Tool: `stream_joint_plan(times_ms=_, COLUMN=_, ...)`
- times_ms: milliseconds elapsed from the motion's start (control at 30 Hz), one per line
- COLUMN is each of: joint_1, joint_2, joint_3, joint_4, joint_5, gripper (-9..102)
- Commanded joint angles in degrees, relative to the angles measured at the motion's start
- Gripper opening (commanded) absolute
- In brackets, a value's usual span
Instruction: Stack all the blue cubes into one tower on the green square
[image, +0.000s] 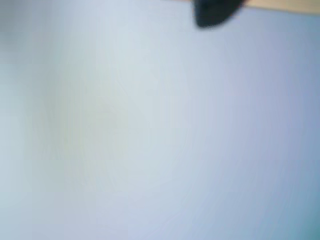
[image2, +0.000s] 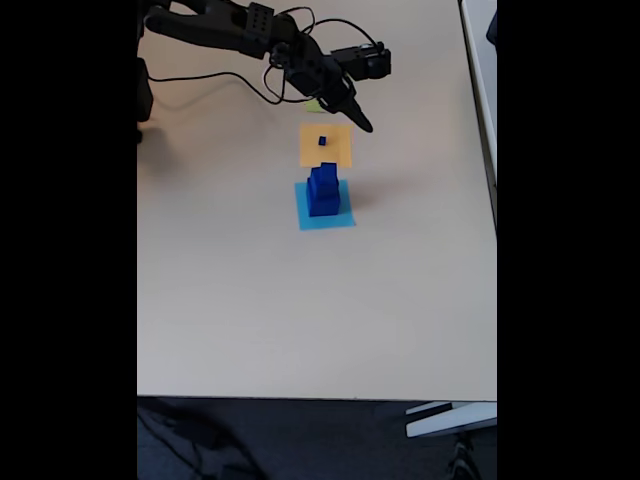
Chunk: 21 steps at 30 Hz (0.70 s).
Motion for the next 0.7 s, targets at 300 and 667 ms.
stream_joint_plan(times_ms=300, joint_1=7.82, joint_2=11.69, joint_3=-5.1, joint_4=14.33, joint_5=-3.08, gripper=25)
stream_joint_plan(times_ms=667, joint_1=13.45, joint_2=12.74, joint_3=-3.25, joint_4=16.08, joint_5=-5.01, gripper=24)
